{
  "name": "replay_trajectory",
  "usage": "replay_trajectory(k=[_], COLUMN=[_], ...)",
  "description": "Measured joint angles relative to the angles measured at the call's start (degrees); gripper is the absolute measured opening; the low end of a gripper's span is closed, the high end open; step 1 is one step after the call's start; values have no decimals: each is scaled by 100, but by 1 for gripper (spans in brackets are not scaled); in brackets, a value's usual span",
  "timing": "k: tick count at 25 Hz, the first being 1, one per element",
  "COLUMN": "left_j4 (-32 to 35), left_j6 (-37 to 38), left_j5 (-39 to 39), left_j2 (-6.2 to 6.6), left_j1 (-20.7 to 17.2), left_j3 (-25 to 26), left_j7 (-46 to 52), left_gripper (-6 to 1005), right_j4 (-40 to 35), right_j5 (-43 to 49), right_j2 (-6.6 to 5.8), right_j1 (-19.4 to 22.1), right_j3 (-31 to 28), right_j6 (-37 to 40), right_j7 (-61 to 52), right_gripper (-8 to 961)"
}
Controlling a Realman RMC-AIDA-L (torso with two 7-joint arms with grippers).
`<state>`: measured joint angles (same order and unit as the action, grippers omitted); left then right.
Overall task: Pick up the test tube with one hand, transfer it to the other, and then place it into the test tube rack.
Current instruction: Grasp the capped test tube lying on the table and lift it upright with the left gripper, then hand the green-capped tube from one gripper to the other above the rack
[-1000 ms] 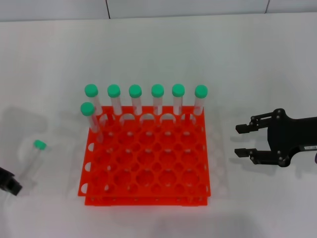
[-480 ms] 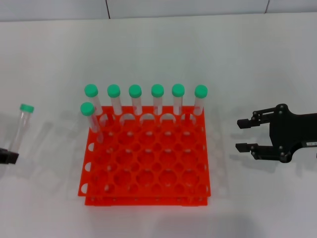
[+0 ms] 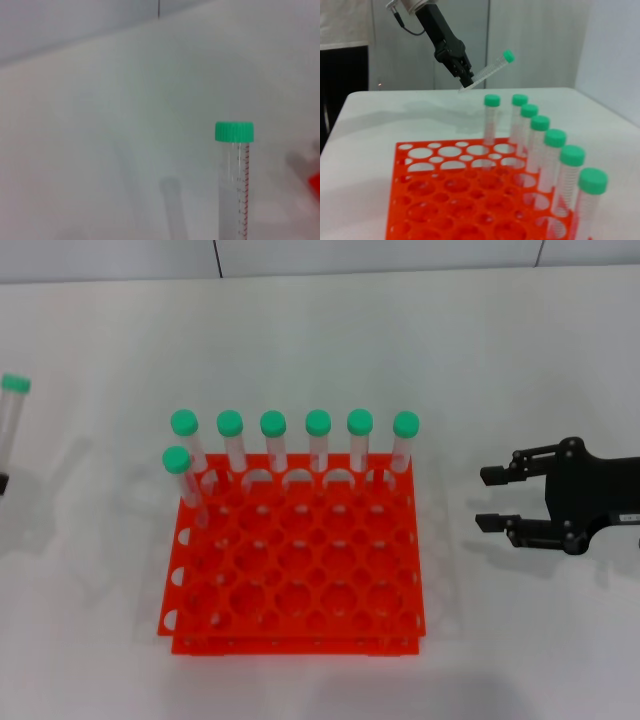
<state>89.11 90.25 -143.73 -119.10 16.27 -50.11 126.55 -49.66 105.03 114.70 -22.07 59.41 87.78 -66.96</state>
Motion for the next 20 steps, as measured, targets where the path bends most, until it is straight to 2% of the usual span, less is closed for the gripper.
replay_trajectory(k=[7, 13, 20], left_j4=[18, -331, -1374], left_j6=[-306, -383, -320], left_j5=[947, 1956, 2749], left_j2=[5, 60, 301], left_j1=[-31, 97, 746], left_j3=[35, 45, 118], left_j7=[-1125, -2231, -2962], left_gripper=[182, 182, 181], right_j4=[0, 0, -128], right_j5=[-170, -278, -366], right_j2=[0, 13, -3], right_j1=[3, -26, -105], right_j3=[-159, -284, -296], right_j6=[-12, -22, -105], right_j7=[-1, -108, -605], right_gripper=[488, 488, 489])
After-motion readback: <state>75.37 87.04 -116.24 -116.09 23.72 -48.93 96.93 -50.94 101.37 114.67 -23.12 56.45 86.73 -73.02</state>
